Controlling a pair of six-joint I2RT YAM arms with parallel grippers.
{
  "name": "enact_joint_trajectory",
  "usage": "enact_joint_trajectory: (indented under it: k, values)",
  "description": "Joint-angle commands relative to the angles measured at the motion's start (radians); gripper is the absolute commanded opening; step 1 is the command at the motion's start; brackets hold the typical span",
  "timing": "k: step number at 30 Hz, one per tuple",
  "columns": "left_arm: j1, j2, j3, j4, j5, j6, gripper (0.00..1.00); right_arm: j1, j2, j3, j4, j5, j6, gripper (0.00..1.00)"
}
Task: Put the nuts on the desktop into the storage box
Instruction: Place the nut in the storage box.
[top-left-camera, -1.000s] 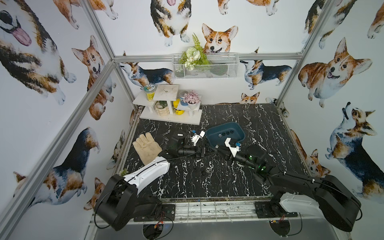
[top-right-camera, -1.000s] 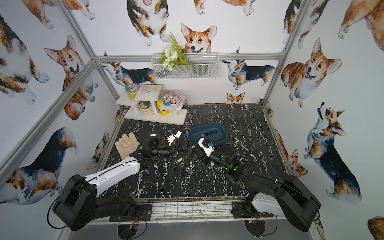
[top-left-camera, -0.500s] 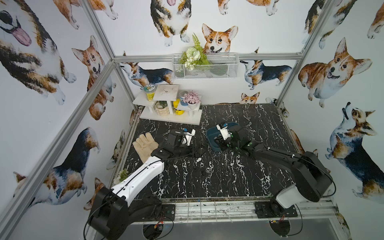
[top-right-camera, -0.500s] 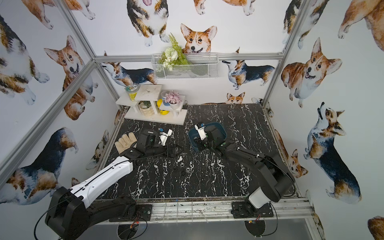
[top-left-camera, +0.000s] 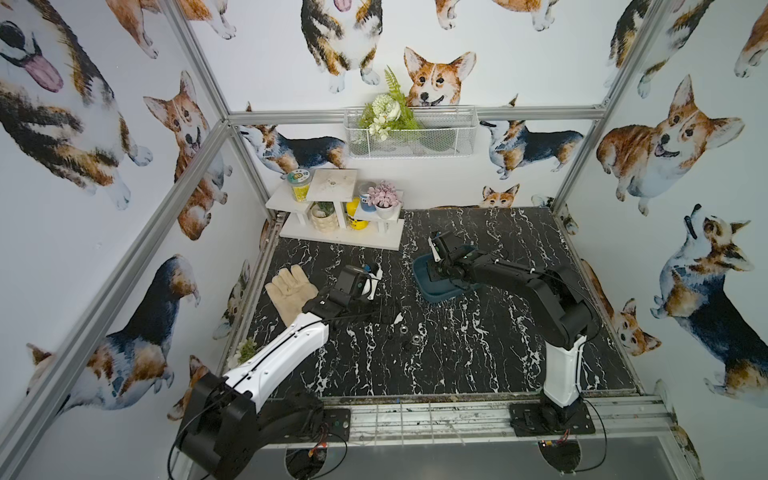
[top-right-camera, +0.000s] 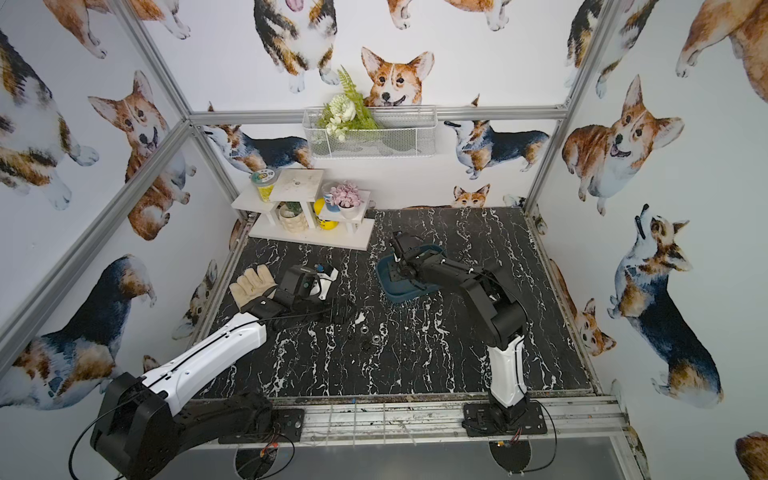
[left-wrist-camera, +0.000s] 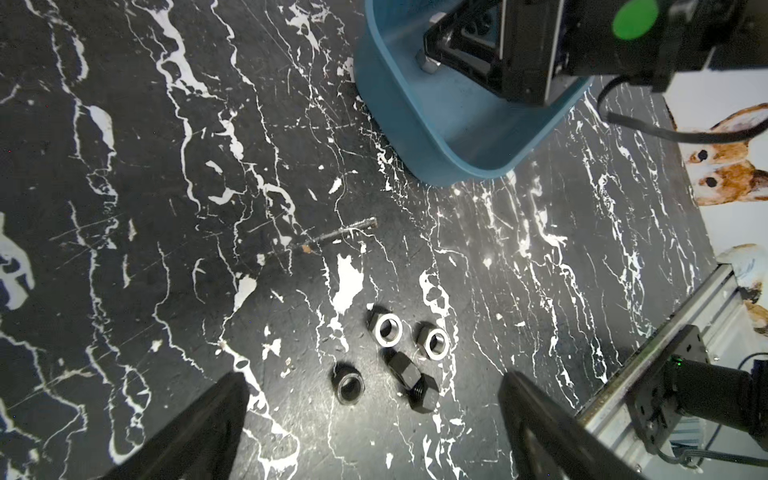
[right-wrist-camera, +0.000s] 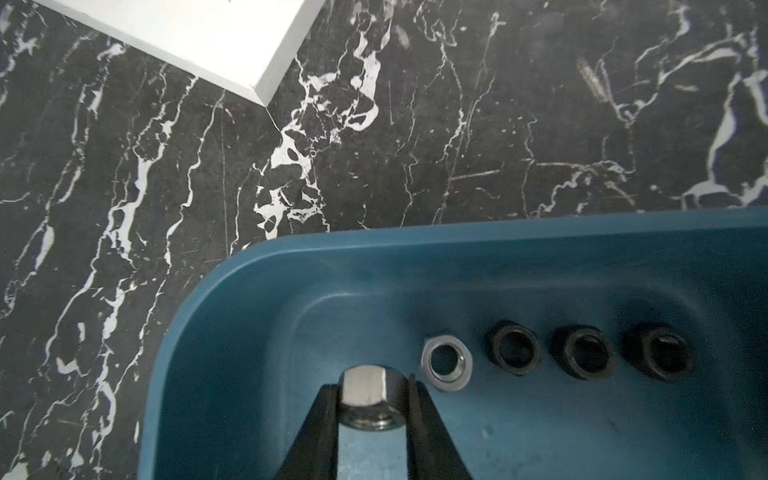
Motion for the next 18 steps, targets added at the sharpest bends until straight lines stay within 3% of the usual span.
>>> enact_joint_trajectory:
  k: [1, 9, 14, 18]
  values:
    - [0.001, 0.005, -0.005, -0.012, -0.026, 0.014, 1.00, 0.001, 0.042, 0.051, -0.083, 0.030, 0.035, 0.23]
    - [0.000, 0.021, -0.006, -0.013, -0.020, 0.017, 1.00, 0.001, 0.119, 0.101, -0.087, 0.042, 0.031, 0.26]
    - [0.000, 0.024, -0.011, -0.005, -0.007, 0.008, 1.00, 0.001, 0.127, 0.104, -0.071, 0.040, 0.013, 0.39]
    - [0.000, 0.020, -0.018, 0.006, -0.013, -0.014, 1.00, 0.003, 0.106, 0.098, -0.057, 0.035, 0.005, 0.45]
